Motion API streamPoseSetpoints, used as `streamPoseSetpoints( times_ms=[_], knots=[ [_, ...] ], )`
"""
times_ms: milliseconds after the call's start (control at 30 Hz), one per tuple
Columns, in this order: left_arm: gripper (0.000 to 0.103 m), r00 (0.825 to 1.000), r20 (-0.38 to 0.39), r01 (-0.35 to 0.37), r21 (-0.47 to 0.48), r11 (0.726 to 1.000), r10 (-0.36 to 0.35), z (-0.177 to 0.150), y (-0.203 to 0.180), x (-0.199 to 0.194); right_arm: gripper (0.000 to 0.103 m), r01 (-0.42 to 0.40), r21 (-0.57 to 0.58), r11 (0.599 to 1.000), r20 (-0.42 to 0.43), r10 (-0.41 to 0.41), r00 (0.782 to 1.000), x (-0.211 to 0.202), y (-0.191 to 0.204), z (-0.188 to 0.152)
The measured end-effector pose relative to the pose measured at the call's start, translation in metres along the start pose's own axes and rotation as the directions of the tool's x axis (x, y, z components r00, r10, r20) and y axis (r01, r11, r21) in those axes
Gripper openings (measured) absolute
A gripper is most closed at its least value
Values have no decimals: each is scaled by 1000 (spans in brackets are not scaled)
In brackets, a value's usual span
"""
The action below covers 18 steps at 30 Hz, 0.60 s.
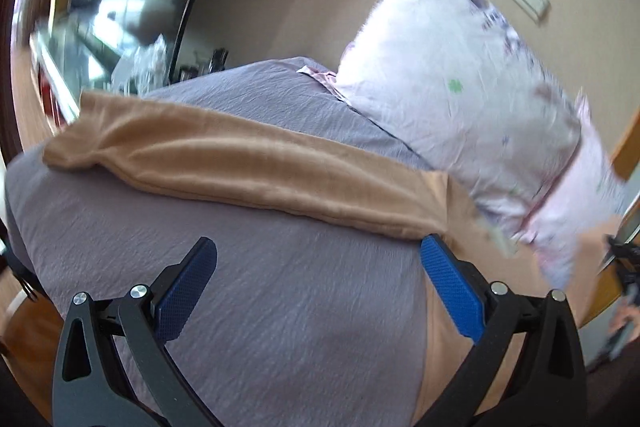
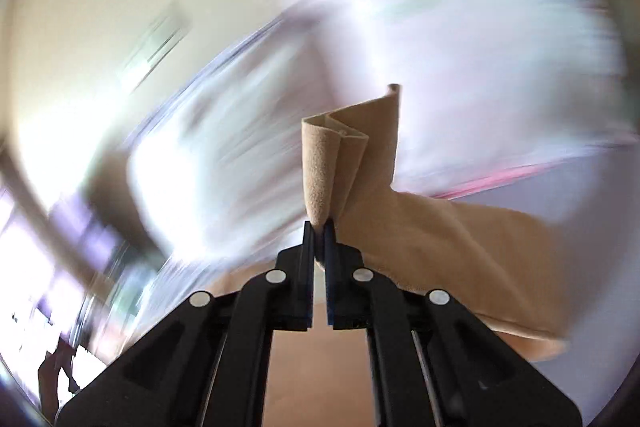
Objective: Fold small clothes
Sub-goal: 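Grasp a sleeve cuff with the right tool and fold it across the body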
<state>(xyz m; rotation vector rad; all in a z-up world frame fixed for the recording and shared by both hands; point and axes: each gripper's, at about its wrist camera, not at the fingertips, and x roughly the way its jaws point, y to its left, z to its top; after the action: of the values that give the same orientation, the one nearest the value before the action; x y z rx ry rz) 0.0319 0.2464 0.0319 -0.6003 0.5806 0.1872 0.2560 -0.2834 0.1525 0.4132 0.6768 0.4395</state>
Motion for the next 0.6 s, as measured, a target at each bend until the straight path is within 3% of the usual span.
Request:
streamPoseSetpoints(
  times_ms=[67,133,200,267,333,400,467,600],
  knots=[
    [102,1000,13,-11,-57,998,12,4,12,-3,4,-104,-74,992,-142,93,985,59,50,-24],
    [102,999,31,-8,-122,992,12,9,25,-9,11,-153,-113,982,-298,113,948,110,82,-56],
    [102,999,40,-9,-168,986,16,13,36,-12,27,-179,-96,979,-506,106,856,158,104,-96],
    [102,999,38,-24,-209,978,33,19,51,-14,42,-208,-32,978,-554,156,818,166,104,-108],
    [102,999,34,-31,-244,969,40,25,65,-14,64,-192,-37,981,-518,146,843,157,98,-104],
    [96,999,13,-36,-310,950,42,31,84,-9,73,-149,-44,988,-451,113,885,136,83,-95],
    [84,1000,-17,-20,-408,913,14,35,106,-2,75,-137,-21,990,-419,116,900,116,73,-91],
    [79,999,0,-31,-510,860,36,44,129,-7,78,-106,26,994,-381,108,918,88,53,-91]
  ],
)
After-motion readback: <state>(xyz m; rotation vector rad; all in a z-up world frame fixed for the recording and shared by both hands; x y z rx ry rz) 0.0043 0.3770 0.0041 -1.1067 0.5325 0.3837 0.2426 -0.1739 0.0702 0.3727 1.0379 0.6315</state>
